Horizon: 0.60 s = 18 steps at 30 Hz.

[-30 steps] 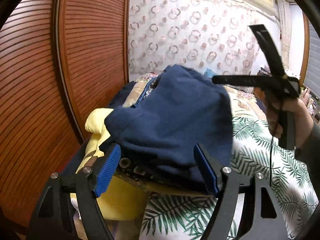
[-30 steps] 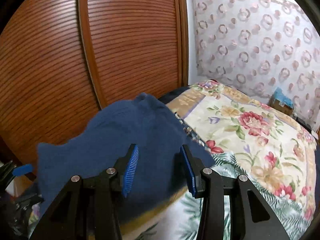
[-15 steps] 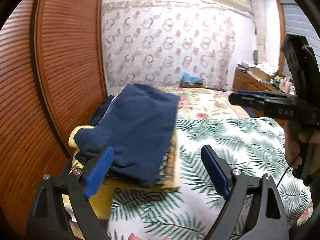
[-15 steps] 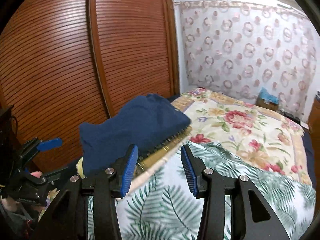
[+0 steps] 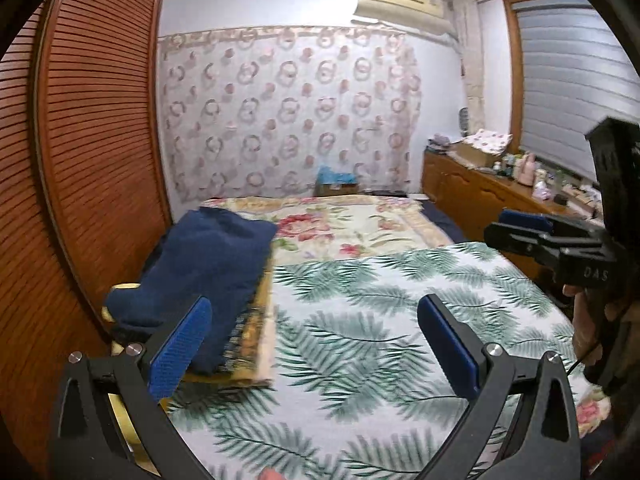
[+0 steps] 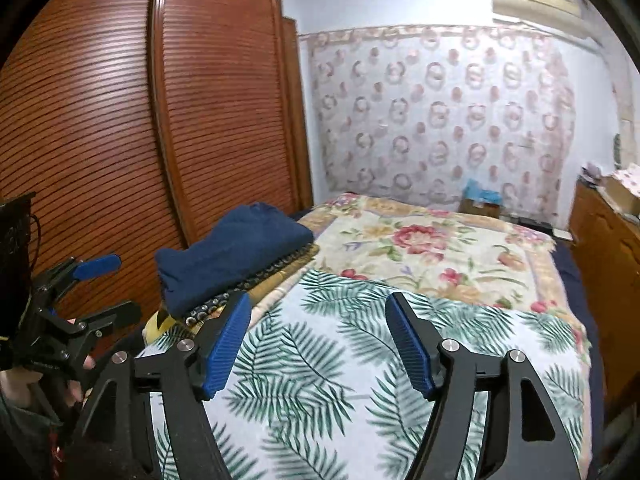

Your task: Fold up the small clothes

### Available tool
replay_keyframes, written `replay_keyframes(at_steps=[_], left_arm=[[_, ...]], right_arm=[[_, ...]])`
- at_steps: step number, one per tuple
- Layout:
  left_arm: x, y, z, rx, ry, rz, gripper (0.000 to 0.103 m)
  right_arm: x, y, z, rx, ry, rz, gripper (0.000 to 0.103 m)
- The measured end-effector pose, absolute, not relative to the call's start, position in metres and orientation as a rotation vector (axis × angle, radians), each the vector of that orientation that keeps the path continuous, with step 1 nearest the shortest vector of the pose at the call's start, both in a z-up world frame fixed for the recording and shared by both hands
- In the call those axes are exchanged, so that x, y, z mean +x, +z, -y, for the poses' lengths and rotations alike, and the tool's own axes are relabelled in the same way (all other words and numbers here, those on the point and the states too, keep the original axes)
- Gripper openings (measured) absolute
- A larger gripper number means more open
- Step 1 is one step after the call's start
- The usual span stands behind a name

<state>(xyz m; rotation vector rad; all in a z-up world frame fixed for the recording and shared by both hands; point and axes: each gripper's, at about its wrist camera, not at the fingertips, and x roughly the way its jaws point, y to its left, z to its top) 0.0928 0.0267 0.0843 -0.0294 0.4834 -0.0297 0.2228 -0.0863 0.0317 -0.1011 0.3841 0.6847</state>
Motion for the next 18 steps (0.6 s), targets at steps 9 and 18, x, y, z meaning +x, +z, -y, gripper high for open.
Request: replay_keyframes(at_steps=[9,18], left_arm=[[0.084,0.095,0.020,0.016,-0.055,-0.481,0.103],[0.073,0.114,0.047,0.019,-0.058,-0.436,0.103]], right_arm=[[0.148,0.038,0.134,-0.037,0.526,-0.334,0.072],[0.097,0.049,0.140,-0.028,0.428,-0.293,0.072]])
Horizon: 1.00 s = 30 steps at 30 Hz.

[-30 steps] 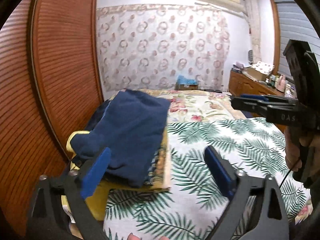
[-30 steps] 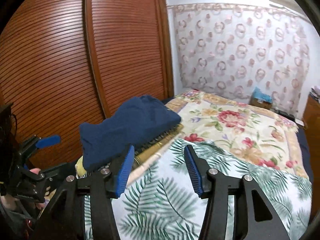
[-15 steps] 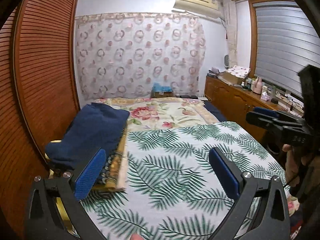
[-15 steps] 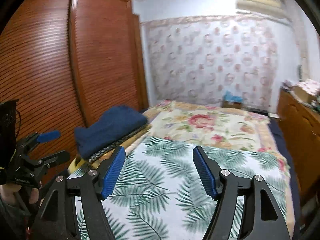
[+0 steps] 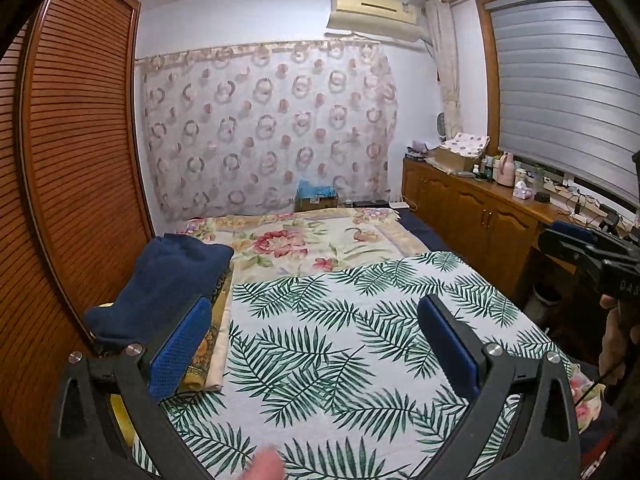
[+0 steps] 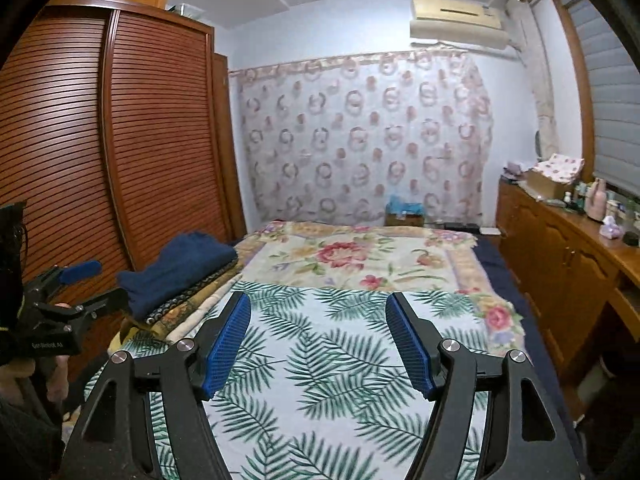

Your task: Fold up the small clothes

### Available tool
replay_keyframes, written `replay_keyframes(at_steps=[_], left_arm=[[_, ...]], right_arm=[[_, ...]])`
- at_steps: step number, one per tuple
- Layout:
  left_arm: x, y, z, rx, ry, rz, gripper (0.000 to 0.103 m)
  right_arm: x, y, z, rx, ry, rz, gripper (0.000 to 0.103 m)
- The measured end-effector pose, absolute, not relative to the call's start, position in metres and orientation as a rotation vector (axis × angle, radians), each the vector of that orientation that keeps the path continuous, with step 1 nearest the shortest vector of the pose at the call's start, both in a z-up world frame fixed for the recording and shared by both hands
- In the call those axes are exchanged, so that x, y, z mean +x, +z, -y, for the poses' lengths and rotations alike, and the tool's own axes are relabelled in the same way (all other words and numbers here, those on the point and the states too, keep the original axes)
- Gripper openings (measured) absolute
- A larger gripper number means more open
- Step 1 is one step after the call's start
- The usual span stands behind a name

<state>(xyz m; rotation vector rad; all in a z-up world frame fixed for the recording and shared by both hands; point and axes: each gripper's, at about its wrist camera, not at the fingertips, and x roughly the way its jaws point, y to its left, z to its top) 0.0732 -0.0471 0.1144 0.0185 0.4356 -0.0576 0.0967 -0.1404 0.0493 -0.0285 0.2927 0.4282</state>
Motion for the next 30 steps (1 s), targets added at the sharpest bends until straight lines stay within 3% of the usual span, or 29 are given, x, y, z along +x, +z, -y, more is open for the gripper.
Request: replay_keyframes(at_steps=[30], left_arm=[[0.078,0.112,0.053,-0.018,-0.072,-0.446,0.103]], right_arm=[[0.076,0.044,0.139,0.001,0.369,-0.287,0.072]])
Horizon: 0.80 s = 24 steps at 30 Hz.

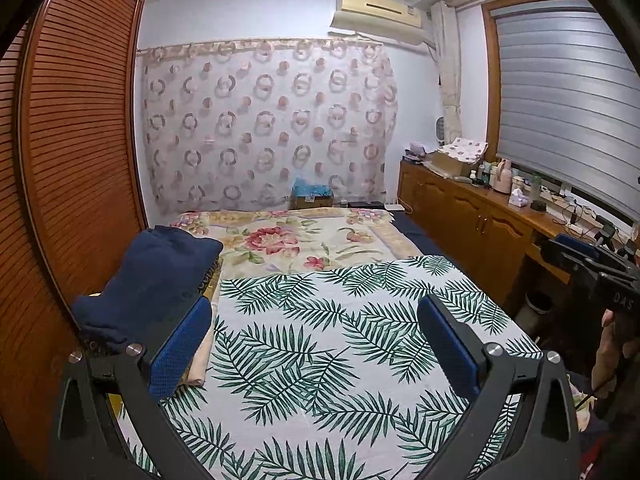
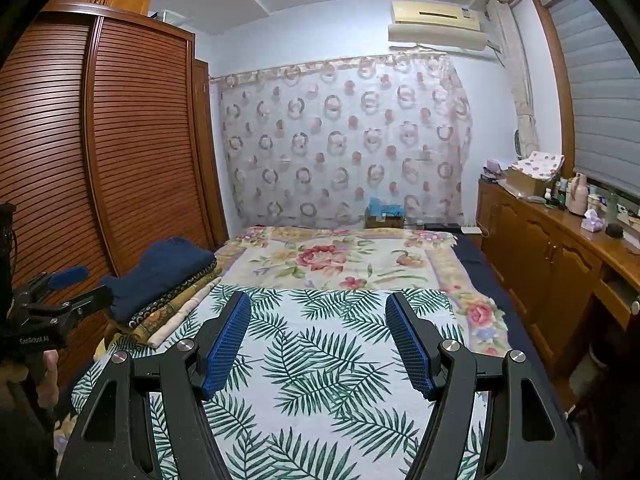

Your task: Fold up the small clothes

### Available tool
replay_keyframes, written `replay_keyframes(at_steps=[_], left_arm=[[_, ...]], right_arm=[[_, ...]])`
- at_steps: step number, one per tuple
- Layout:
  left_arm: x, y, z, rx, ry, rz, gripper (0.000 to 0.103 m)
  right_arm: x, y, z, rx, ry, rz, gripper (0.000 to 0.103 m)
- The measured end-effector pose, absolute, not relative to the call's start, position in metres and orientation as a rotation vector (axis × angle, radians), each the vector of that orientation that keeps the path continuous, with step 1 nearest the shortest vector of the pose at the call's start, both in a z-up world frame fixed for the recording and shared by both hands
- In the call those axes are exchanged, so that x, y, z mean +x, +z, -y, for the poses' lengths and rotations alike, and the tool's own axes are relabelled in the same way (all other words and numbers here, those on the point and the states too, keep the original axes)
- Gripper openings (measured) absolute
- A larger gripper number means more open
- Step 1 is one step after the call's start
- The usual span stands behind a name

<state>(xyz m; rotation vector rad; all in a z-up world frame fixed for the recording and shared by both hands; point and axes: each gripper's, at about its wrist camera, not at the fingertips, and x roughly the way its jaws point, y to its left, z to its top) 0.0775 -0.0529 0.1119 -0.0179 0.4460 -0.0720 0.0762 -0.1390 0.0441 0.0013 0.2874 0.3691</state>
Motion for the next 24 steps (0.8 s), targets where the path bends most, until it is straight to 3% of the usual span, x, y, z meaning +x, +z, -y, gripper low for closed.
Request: replay_keyframes(at_steps=[24], left_arm=[[0.0762,0.1117,0.0504,-0.021,-0.071,-0.444,0.103]], right_arm=[[0.0777,0.0485,0.1488,-0.009,0.370,-0.289,0.072]])
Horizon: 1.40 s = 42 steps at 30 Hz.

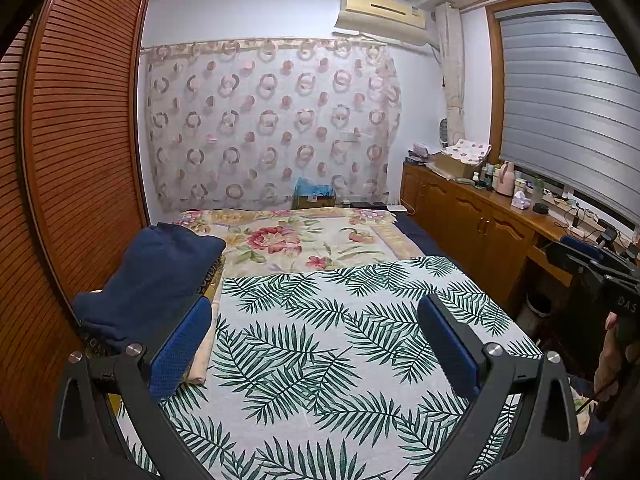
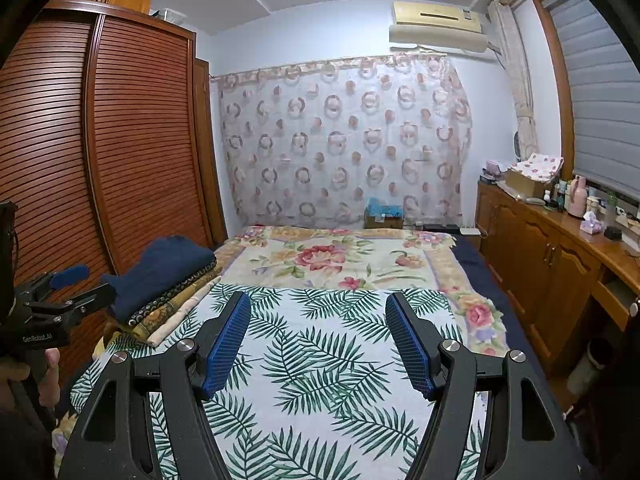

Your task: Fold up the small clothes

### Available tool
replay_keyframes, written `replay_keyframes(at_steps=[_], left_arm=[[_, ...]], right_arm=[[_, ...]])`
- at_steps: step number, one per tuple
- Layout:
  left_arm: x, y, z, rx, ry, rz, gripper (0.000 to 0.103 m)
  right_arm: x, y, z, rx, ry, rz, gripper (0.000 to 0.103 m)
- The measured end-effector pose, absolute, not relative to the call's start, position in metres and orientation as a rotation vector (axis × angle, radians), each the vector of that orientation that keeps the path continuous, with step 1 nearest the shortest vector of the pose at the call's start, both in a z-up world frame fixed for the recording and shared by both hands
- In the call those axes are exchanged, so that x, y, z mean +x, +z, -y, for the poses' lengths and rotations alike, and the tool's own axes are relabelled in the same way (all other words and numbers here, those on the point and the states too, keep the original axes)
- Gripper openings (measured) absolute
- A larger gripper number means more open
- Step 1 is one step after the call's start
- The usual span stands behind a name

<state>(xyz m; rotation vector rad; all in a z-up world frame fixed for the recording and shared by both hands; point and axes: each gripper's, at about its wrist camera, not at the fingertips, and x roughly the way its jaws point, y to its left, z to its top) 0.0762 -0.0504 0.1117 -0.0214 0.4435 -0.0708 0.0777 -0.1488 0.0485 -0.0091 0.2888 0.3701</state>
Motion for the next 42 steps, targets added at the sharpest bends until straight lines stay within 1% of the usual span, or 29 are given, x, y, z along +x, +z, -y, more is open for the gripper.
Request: replay_keyframes(at_steps=[42], left_arm=[[0.0775,0.1172,0.0447,-0.031,-0.061,-0.433,0.103]], right_arm=[[0.0764,0.0466,0.1520,-0.012,0.381,-0.280,0.072]])
